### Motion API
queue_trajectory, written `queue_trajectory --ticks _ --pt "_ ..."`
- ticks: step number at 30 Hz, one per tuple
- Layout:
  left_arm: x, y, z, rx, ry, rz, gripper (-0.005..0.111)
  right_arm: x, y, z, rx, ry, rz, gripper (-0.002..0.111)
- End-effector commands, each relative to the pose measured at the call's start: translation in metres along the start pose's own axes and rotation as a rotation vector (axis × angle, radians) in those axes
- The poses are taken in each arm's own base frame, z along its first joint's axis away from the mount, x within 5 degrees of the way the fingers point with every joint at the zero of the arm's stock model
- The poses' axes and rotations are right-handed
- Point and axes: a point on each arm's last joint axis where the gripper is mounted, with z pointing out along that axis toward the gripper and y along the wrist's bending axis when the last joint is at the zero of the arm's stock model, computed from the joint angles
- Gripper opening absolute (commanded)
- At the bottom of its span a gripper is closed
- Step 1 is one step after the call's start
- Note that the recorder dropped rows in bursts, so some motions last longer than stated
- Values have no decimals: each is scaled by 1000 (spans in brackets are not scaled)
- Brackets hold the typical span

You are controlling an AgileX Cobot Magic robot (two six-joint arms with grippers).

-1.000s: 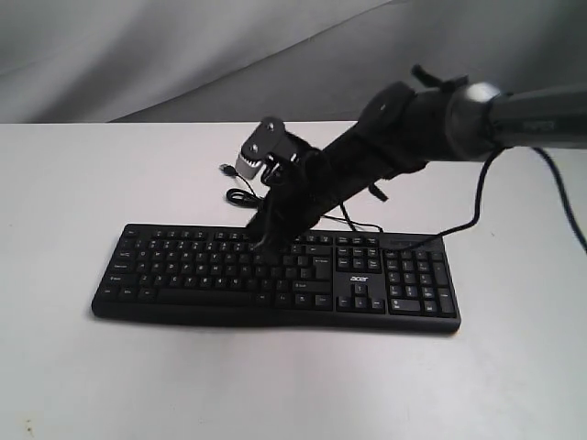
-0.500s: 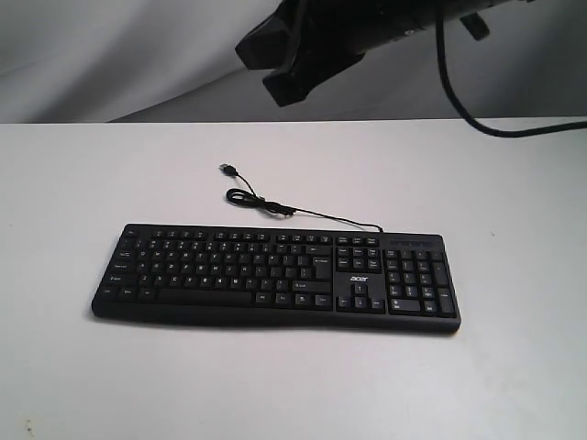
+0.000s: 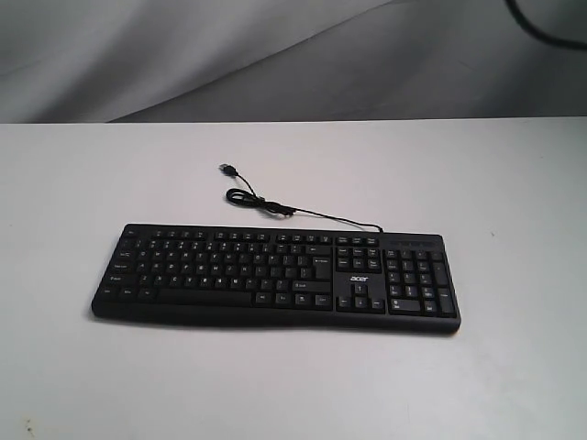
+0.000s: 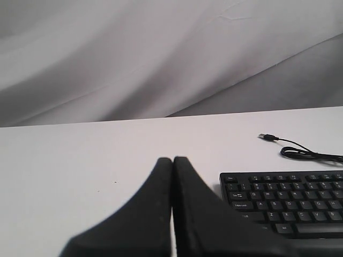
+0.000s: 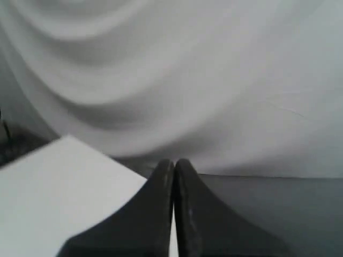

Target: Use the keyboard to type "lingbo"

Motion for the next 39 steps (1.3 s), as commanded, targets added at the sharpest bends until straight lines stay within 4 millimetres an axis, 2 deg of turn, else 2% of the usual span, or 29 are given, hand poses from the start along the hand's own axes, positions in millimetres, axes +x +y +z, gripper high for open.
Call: queue_trajectory --ticks 1,3,6,9,12,15,18,20,24,27,35,39 --pt "1 0 0 6 -6 -1 1 -4 -21 -7 58 -23 294 0" --pt "1 0 0 6 -6 -1 1 1 -22 -10 32 52 272 0" --pt "1 0 0 6 -6 -1 1 12 -19 -24 35 164 105 0" --pt "1 0 0 6 -6 -1 1 14 -19 -50 98 100 85 0" --pt "1 0 0 6 -6 -1 1 14 -26 -92 207 -43 130 0" --pt "1 0 0 6 -6 -1 1 28 -29 -146 311 -139 115 0" --pt "1 0 0 6 -6 -1 1 54 -28 -198 427 -190 42 0" --pt "1 0 0 6 -6 -1 1 73 -24 -225 491 -203 -6 0" --pt "1 0 0 6 -6 -1 1 118 -12 -263 587 -234 -55 0" --pt "1 0 0 6 -6 -1 1 148 -4 -278 610 -259 -41 0" --pt "1 0 0 6 -6 -1 1 209 4 -286 614 -221 -80 0" --pt "1 0 0 6 -6 -1 1 233 3 -284 598 -245 80 0"
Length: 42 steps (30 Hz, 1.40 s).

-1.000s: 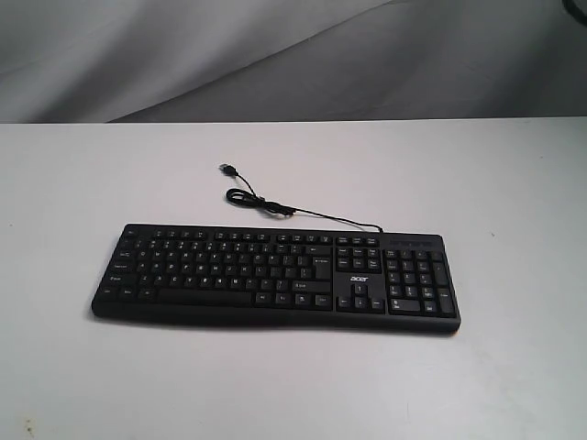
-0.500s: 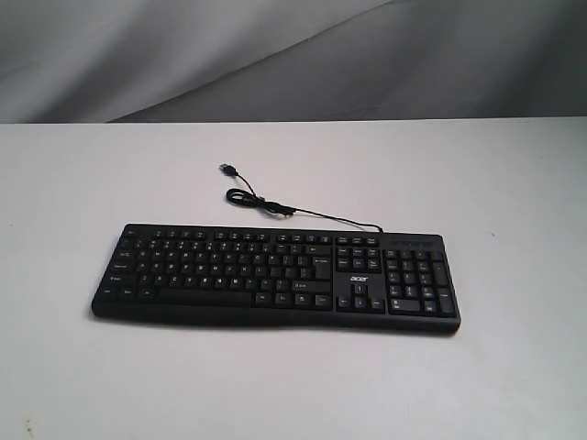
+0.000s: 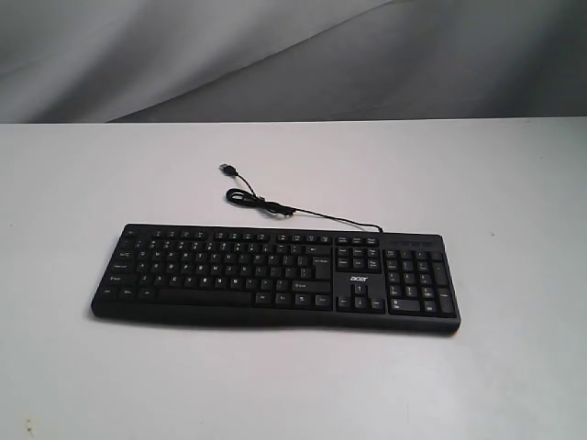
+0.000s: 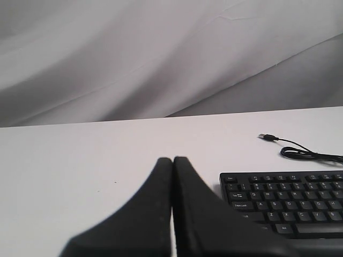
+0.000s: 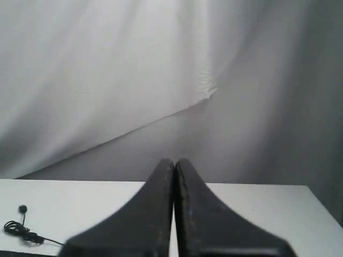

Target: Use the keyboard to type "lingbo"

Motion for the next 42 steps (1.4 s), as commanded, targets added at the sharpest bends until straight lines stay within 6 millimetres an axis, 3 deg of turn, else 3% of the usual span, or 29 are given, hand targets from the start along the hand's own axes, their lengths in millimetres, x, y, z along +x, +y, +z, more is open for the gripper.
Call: queue_trajectory --ticks 1,6,8,19,28,35,42 --pt "1 0 0 6 -6 -1 1 26 -1 -3 10 41 167 0" --pt "1 0 0 6 -6 -1 1 51 -1 -1 23 115 248 0" --pt "1 0 0 6 -6 -1 1 51 -1 -2 22 108 239 0" --pt "1 0 0 6 -6 -1 1 73 -4 -8 63 347 17 0" --pt "1 0 0 6 -6 -1 1 73 -4 -8 93 340 140 0" --pt "1 0 0 6 -6 -1 1 73 -5 -8 83 345 20 0" --pt "1 0 0 6 -6 -1 1 73 -5 -8 91 341 71 0"
